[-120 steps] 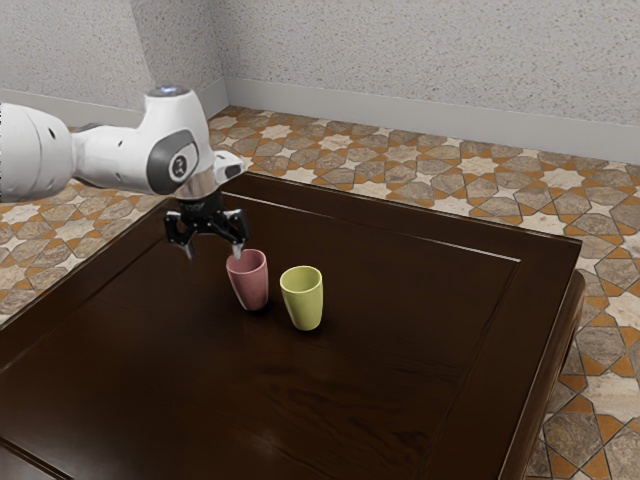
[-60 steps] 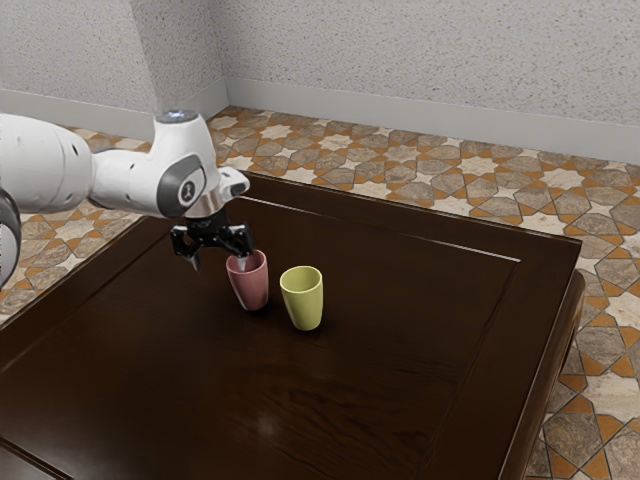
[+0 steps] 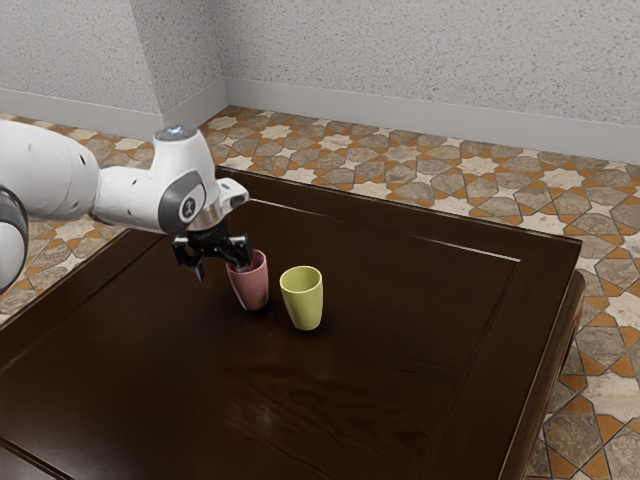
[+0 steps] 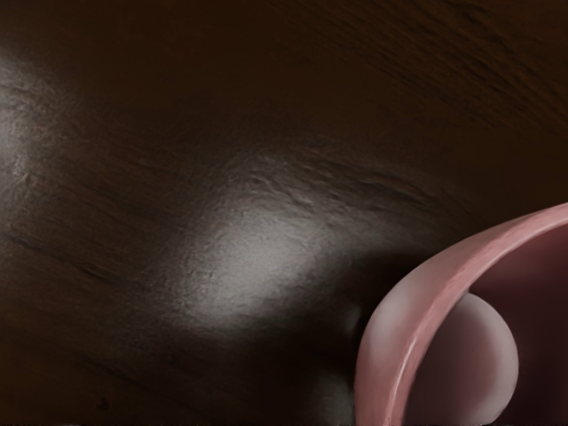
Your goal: Place the left cup onto the right cup
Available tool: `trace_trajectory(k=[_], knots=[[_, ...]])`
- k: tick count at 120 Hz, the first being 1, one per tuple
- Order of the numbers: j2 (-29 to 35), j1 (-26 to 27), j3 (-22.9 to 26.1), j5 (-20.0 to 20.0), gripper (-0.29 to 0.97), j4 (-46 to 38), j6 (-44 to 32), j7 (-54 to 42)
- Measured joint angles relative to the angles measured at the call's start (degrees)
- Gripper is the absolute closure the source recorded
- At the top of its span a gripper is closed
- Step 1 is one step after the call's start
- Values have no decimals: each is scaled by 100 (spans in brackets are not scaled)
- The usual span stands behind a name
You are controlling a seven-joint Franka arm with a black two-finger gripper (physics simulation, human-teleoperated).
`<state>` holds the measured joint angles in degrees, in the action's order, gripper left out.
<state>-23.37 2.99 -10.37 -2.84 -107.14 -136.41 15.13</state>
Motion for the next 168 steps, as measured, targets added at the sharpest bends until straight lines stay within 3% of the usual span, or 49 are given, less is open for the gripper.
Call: trace_trajectory(k=[24,64,89,106,168], knots=[[6,7,0,-20,28,-19,-172,-1],[-19,56,1,-32,36,-28,-306,4],[-20,62,3,-68,61,-67,-323,38],[-20,69,4,-126,71,-72,-327,81],[48,123,-1,-50,78,-67,-304,248]])
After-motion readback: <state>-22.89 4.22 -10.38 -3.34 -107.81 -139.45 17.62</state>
